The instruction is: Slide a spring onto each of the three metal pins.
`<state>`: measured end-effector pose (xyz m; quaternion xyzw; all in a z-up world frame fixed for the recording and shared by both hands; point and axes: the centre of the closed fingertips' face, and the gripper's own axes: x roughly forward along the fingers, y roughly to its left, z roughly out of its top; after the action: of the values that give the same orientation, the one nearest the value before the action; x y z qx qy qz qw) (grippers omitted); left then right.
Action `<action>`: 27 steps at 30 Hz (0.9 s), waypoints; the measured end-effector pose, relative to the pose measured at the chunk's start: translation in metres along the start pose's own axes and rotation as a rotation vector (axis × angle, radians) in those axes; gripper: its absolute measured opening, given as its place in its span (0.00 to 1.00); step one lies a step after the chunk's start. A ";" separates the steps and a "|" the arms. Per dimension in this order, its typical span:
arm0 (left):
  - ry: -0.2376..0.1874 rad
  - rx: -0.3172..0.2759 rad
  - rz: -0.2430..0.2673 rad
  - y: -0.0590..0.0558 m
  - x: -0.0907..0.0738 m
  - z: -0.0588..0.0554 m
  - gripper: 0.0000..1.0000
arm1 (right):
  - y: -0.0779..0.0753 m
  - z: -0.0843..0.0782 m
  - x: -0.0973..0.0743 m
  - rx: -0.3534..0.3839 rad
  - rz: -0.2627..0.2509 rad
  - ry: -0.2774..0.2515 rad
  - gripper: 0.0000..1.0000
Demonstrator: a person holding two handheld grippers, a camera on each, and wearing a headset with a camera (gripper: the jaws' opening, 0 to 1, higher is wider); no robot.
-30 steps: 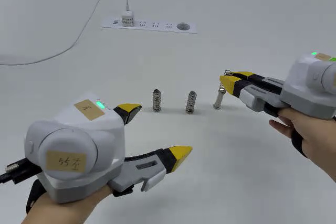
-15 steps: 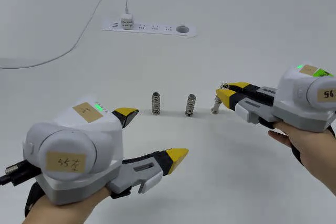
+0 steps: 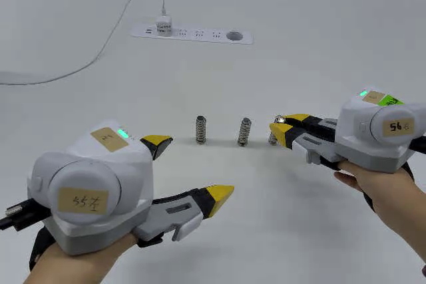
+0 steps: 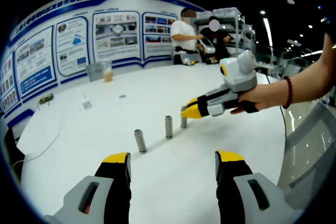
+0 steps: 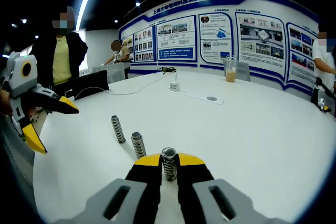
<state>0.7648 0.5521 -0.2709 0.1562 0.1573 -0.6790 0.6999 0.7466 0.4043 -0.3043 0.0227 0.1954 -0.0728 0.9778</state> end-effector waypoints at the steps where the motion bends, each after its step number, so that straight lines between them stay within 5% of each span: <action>1: -0.001 -0.001 0.001 0.000 0.000 0.000 0.66 | 0.000 -0.002 0.000 0.005 -0.001 0.006 0.11; 10: -0.001 -0.002 0.005 0.002 0.000 0.001 0.66 | 0.001 -0.006 0.001 0.038 -0.002 0.026 0.13; 22: 0.001 0.000 0.023 0.016 -0.008 0.006 0.69 | 0.015 0.016 -0.032 0.090 -0.003 0.009 0.38; 27: 0.002 -0.023 0.027 0.021 -0.013 0.007 0.73 | 0.022 0.015 -0.050 0.097 -0.003 0.053 0.49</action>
<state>0.7854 0.5609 -0.2588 0.1509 0.1639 -0.6674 0.7106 0.7099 0.4319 -0.2710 0.0715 0.2173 -0.0829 0.9699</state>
